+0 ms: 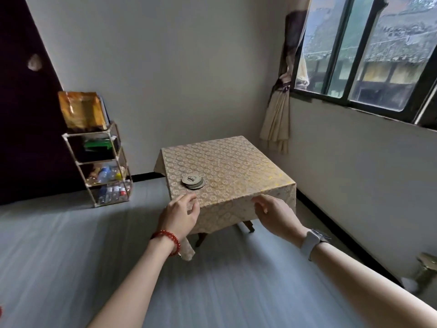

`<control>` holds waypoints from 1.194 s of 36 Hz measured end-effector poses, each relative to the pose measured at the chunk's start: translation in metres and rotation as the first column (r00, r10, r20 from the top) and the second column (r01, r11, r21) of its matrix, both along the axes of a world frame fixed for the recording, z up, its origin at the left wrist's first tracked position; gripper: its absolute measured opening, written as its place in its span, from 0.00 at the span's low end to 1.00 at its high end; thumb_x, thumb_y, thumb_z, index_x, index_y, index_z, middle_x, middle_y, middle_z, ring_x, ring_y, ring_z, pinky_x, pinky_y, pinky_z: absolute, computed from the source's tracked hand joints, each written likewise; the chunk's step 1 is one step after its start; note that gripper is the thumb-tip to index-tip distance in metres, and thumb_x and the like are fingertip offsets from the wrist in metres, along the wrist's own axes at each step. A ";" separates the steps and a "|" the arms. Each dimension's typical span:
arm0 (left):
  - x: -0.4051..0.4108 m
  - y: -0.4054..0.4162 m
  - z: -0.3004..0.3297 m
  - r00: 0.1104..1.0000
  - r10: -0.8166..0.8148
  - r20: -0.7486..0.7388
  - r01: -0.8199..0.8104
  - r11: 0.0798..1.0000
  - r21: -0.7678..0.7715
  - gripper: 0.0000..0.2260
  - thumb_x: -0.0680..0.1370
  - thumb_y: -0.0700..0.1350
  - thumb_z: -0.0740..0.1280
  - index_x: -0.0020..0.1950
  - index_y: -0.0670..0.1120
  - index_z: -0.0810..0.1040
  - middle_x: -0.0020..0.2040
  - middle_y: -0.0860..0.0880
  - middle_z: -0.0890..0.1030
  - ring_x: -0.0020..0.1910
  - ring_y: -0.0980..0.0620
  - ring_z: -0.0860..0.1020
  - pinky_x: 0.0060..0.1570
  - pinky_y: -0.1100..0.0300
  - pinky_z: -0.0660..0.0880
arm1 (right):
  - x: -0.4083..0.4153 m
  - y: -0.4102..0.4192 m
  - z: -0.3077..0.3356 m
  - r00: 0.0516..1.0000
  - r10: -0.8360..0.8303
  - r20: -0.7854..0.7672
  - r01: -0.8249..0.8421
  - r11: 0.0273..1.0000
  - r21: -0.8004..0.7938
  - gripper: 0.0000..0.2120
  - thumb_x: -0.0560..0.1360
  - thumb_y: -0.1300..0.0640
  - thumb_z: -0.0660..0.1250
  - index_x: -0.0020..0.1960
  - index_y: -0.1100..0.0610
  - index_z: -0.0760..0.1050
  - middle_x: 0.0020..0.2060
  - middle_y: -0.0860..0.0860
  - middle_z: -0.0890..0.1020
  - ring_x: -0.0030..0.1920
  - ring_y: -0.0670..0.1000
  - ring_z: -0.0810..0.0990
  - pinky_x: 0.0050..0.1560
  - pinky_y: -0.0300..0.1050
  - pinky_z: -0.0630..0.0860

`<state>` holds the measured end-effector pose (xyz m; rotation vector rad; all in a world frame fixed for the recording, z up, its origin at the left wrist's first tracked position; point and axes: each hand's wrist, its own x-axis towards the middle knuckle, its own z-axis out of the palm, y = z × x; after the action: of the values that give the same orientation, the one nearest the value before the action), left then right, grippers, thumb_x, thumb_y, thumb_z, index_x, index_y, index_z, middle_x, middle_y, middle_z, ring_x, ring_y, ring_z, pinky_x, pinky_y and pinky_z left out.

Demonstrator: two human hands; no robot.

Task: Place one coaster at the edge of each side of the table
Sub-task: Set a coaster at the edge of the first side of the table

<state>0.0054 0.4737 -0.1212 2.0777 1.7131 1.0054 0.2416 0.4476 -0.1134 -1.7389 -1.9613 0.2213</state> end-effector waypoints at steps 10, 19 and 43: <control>0.019 0.196 -0.069 0.991 0.117 0.070 -0.107 0.985 -0.136 0.11 0.74 0.44 0.63 0.55 0.45 0.77 0.56 0.44 0.79 0.54 0.46 0.76 0.53 0.57 0.73 | 0.019 0.218 -0.065 0.993 0.074 -0.087 -0.084 0.989 -0.120 0.13 0.75 0.58 0.57 0.57 0.53 0.74 0.52 0.53 0.82 0.50 0.54 0.79 0.50 0.50 0.76; -0.001 0.328 -0.118 0.966 0.248 0.071 -0.220 0.935 -0.277 0.15 0.75 0.42 0.62 0.61 0.45 0.73 0.61 0.45 0.75 0.60 0.47 0.72 0.57 0.63 0.65 | -0.005 0.389 -0.110 0.977 0.176 -0.119 -0.202 0.946 -0.252 0.13 0.76 0.59 0.57 0.58 0.54 0.74 0.51 0.53 0.83 0.48 0.51 0.81 0.43 0.38 0.72; -0.076 0.577 -0.358 0.967 0.036 -0.252 -0.211 0.670 -0.712 0.55 0.56 0.77 0.57 0.70 0.54 0.32 0.68 0.50 0.25 0.63 0.49 0.20 0.61 0.40 0.28 | -0.148 0.715 -0.291 0.919 0.394 0.027 -0.304 0.749 -0.589 0.26 0.75 0.54 0.60 0.70 0.51 0.56 0.68 0.53 0.65 0.67 0.54 0.63 0.67 0.55 0.65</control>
<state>-0.0703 1.0505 -0.4796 1.5613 1.9395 0.0236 0.0936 1.1627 -0.4040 -1.7356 -2.5120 0.9339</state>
